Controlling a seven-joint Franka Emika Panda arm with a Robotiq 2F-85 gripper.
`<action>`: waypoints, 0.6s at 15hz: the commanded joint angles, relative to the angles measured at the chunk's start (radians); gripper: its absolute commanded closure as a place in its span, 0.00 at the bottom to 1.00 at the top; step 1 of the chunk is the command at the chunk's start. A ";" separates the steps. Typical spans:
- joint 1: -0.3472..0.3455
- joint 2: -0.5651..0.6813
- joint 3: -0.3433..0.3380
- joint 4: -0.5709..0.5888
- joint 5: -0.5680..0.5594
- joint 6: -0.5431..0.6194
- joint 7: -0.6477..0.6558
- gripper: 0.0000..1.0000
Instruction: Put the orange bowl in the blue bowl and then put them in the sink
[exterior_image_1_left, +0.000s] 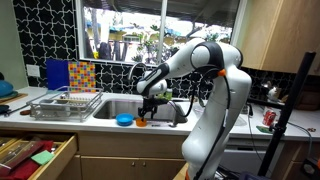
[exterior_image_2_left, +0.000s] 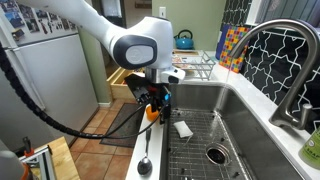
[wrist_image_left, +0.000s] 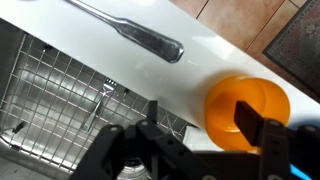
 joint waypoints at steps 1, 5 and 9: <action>-0.005 0.010 -0.012 -0.025 0.014 0.026 -0.010 0.51; -0.005 0.002 -0.016 -0.031 0.015 0.021 -0.008 0.82; 0.002 -0.029 -0.010 -0.017 0.018 -0.011 -0.015 1.00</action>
